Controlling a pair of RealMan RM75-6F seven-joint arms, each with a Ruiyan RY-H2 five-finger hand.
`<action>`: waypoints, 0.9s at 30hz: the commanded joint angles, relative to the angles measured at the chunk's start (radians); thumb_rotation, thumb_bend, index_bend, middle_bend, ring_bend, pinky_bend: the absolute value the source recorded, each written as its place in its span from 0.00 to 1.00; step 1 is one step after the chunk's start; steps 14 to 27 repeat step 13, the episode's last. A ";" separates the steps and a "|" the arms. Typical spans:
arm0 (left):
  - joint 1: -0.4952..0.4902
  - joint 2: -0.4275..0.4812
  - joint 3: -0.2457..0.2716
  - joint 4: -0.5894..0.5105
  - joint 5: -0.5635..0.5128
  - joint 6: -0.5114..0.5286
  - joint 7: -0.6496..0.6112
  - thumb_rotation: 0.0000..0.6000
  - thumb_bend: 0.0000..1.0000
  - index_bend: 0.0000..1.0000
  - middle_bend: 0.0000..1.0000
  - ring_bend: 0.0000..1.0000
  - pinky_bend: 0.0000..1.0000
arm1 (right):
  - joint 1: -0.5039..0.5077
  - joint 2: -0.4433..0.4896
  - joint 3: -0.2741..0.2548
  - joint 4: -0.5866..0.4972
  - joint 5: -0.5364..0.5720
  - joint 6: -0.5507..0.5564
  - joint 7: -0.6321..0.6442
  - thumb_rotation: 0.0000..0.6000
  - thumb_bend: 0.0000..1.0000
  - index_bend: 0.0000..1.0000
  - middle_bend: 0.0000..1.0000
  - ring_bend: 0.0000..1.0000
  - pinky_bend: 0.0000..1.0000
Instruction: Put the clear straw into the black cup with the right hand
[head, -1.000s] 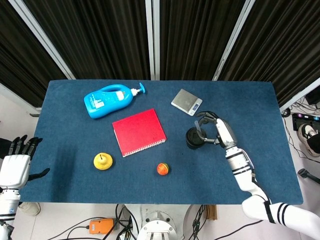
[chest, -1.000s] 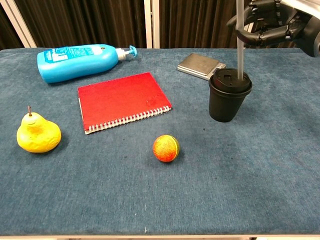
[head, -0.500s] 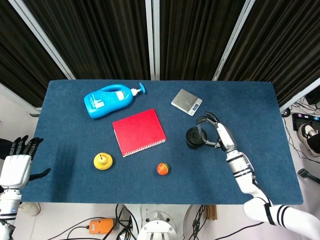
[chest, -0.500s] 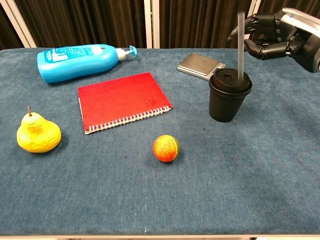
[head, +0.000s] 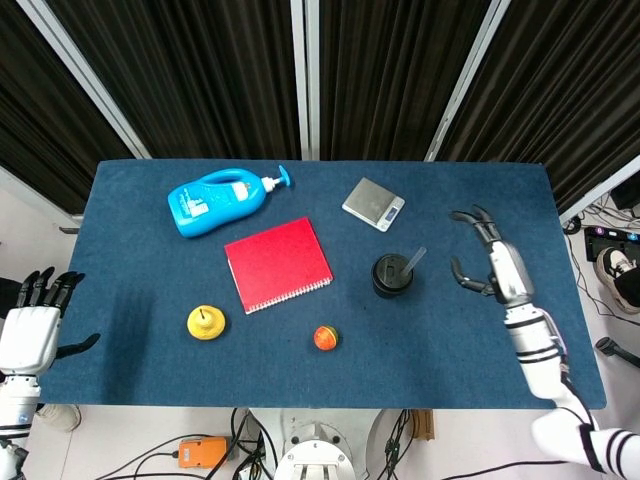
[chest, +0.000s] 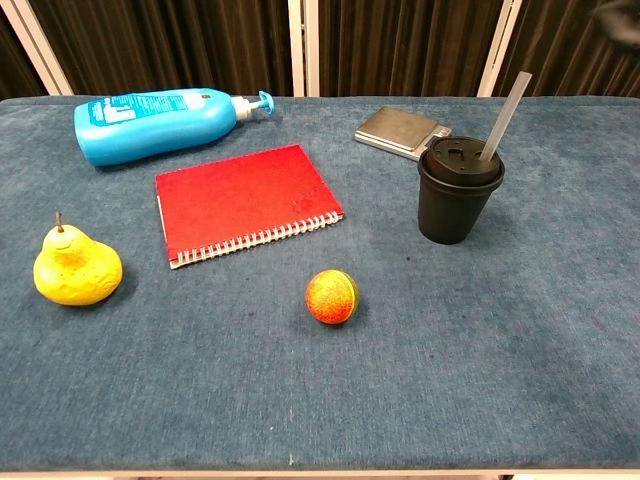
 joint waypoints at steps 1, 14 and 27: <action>0.002 0.002 0.000 -0.002 0.001 0.003 -0.001 1.00 0.02 0.14 0.14 0.02 0.00 | -0.093 0.117 -0.035 -0.042 -0.004 0.080 -0.141 1.00 0.55 0.20 0.25 0.06 0.16; 0.015 0.010 0.003 -0.019 0.004 0.024 -0.005 1.00 0.02 0.14 0.14 0.02 0.00 | -0.279 0.267 -0.179 -0.094 -0.025 0.151 -0.216 1.00 0.46 0.02 0.11 0.00 0.05; 0.015 0.010 0.003 -0.019 0.004 0.024 -0.005 1.00 0.02 0.14 0.14 0.02 0.00 | -0.279 0.267 -0.179 -0.094 -0.025 0.151 -0.216 1.00 0.46 0.02 0.11 0.00 0.05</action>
